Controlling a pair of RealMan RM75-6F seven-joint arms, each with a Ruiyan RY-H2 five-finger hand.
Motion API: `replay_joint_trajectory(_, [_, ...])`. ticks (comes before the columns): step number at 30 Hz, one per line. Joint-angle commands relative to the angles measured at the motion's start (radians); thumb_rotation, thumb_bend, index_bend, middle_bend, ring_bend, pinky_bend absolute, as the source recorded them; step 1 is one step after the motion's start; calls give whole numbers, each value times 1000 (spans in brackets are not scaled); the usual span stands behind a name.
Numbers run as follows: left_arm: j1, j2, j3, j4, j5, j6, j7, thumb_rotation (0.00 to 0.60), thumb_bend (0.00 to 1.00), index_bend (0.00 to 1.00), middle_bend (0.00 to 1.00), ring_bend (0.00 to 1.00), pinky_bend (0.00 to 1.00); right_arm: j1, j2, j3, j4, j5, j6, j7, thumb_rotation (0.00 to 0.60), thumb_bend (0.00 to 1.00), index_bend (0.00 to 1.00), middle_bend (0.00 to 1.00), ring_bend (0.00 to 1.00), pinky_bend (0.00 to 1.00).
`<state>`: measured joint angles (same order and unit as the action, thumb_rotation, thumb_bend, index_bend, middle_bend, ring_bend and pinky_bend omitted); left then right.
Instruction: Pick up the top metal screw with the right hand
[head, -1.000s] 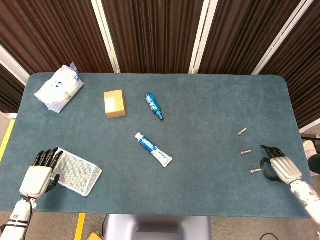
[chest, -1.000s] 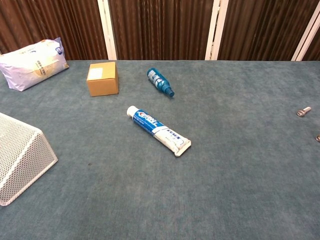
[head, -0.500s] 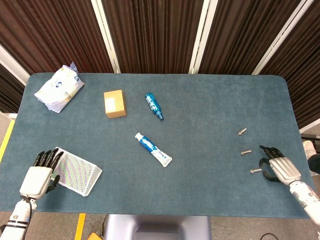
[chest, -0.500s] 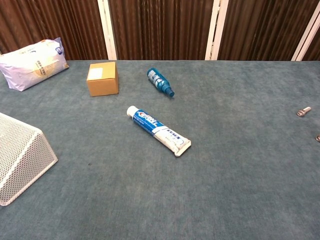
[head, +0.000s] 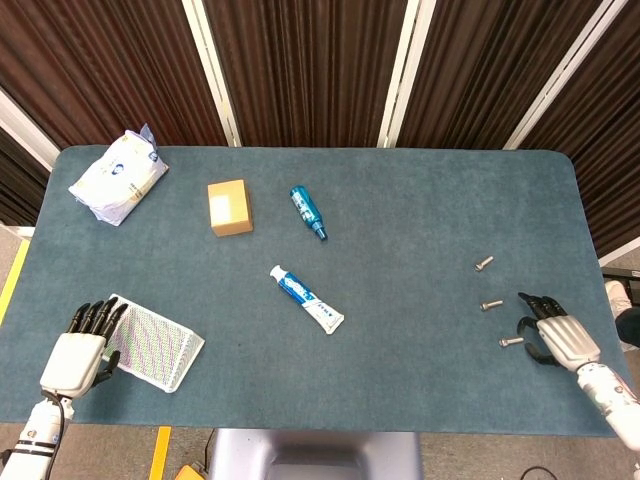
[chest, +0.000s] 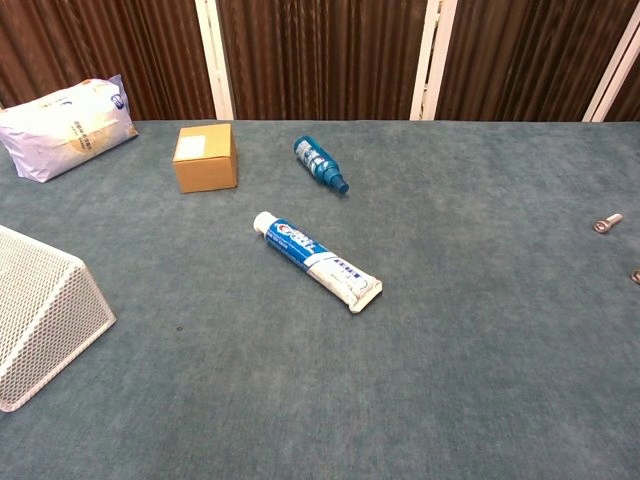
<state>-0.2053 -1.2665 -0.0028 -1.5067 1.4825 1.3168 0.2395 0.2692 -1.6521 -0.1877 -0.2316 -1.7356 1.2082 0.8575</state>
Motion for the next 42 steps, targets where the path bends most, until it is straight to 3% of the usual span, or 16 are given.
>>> replay_joint_trajectory(1, [-1,0,0,0,-1,-1,0,600,473,0,0,0,74,-1,-1,-1,0,0,2,1,600,512,532,59,0,75])
replay_joint_trajectory(42, [-12,-1,9,-5,-29,-29,24,600,474,0,0,0,74,-3,-31,9,14,19,13,-43,600,464,649,94,0,77])
